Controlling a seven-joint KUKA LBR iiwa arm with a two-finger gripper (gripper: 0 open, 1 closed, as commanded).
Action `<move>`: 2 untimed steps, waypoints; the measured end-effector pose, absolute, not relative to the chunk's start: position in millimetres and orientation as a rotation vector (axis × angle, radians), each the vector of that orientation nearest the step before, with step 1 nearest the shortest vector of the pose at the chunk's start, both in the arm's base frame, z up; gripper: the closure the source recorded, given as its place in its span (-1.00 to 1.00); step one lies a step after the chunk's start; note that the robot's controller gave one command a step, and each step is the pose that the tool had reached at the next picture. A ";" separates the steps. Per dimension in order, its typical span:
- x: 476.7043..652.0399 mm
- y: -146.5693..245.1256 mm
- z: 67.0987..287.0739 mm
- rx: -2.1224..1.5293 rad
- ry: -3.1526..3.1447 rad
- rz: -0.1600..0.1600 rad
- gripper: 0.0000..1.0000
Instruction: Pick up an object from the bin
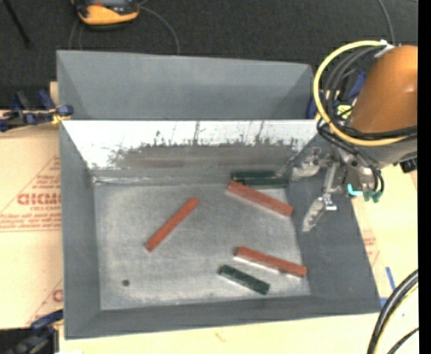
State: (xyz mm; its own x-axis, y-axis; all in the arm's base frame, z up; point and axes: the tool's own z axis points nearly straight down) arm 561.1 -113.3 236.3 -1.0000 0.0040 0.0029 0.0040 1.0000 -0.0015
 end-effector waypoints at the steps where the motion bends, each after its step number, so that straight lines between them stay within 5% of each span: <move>1: 562.6 -112.9 240.4 -0.002 -3.146 0.004 -1.00; 2: 539.6 -105.1 170.5 -0.063 -3.149 0.001 -1.00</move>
Offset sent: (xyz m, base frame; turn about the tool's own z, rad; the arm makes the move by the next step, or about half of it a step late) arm -0.0555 0.0200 -0.1663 0.0920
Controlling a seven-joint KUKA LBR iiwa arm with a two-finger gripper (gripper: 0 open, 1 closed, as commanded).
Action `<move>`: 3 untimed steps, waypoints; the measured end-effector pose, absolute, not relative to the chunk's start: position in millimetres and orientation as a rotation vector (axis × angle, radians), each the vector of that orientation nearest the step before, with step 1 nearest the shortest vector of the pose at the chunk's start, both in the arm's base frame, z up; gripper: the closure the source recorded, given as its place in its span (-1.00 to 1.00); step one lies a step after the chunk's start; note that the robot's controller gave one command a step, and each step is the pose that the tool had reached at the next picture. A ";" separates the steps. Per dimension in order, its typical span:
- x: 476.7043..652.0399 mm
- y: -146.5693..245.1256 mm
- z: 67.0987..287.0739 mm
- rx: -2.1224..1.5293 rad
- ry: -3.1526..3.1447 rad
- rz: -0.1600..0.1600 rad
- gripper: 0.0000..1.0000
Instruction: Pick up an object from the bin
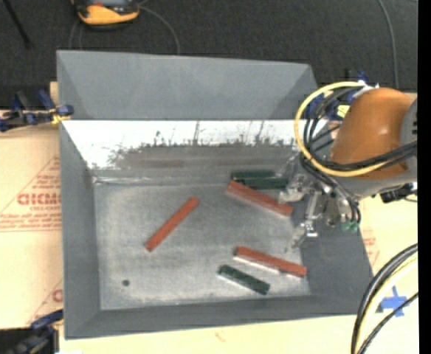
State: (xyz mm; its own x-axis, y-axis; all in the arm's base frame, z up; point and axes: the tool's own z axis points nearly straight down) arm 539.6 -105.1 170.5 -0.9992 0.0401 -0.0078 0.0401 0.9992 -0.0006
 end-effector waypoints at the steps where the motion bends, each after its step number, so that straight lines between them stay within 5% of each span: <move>1: 490.1 -80.7 155.0 0.349 3.123 0.001 -1.00; 2: 501.7 -76.6 136.1 0.363 3.116 0.000 -1.00; 3: 503.4 -101.1 73.2 0.582 3.082 0.003 -1.00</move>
Offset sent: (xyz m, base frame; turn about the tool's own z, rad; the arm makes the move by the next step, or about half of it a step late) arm -0.0271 0.0306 -0.0449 0.1970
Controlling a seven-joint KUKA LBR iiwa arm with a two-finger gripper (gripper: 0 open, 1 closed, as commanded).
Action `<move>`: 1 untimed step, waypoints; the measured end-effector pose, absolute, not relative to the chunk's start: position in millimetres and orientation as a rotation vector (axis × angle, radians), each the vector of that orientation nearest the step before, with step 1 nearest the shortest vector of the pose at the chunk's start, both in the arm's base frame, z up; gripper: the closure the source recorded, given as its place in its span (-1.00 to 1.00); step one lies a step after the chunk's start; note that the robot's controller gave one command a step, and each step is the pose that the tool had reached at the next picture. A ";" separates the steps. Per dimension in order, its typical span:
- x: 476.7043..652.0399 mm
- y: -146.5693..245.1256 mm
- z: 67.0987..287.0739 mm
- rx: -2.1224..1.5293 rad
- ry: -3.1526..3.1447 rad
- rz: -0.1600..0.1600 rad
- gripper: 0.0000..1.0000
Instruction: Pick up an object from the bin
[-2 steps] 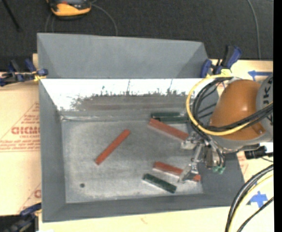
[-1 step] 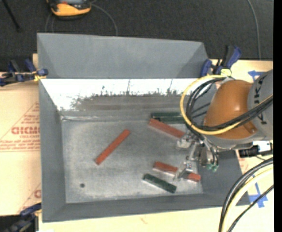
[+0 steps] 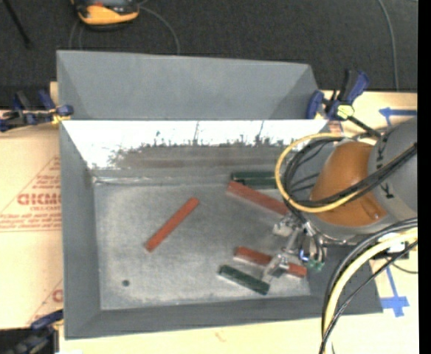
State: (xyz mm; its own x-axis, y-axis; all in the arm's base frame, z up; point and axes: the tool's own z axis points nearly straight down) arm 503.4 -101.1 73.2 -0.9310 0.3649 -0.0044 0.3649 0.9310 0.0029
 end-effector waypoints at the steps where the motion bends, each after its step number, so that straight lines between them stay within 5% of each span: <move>1: 501.8 -97.8 82.4 0.576 3.091 0.001 1.00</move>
Offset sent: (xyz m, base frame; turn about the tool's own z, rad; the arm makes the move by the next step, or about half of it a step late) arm 0.0000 0.0000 0.0000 0.0000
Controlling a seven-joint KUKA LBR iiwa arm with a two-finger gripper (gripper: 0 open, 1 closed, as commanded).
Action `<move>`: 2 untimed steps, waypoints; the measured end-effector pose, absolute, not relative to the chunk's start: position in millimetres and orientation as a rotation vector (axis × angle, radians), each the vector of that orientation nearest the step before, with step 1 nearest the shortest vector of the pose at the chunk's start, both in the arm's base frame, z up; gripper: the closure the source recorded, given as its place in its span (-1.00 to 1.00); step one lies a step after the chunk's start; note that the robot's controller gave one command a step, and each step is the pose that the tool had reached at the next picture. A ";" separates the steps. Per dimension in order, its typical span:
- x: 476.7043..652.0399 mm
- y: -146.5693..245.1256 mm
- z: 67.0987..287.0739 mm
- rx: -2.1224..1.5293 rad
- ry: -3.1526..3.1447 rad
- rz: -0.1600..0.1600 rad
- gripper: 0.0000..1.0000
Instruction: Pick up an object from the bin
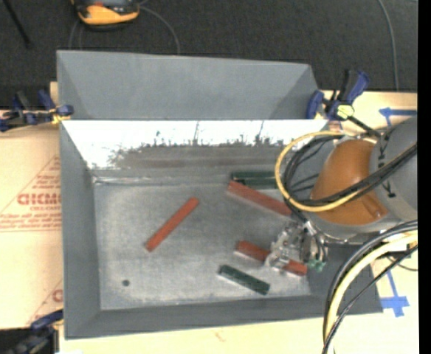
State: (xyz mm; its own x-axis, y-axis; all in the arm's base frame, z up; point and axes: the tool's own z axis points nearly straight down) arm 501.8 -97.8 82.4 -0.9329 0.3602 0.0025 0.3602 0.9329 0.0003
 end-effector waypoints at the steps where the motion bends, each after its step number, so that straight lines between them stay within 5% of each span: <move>1: 501.8 -97.8 82.4 -0.575 -3.086 -0.001 1.00; 2: 500.9 -97.7 85.5 -0.573 -3.086 0.000 1.00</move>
Offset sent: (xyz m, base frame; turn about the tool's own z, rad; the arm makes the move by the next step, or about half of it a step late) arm 0.0001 0.0000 0.0605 0.0000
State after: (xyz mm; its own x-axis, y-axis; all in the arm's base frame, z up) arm 500.9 -97.7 85.5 -0.9333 0.3591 0.0027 0.3591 0.9333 -0.0003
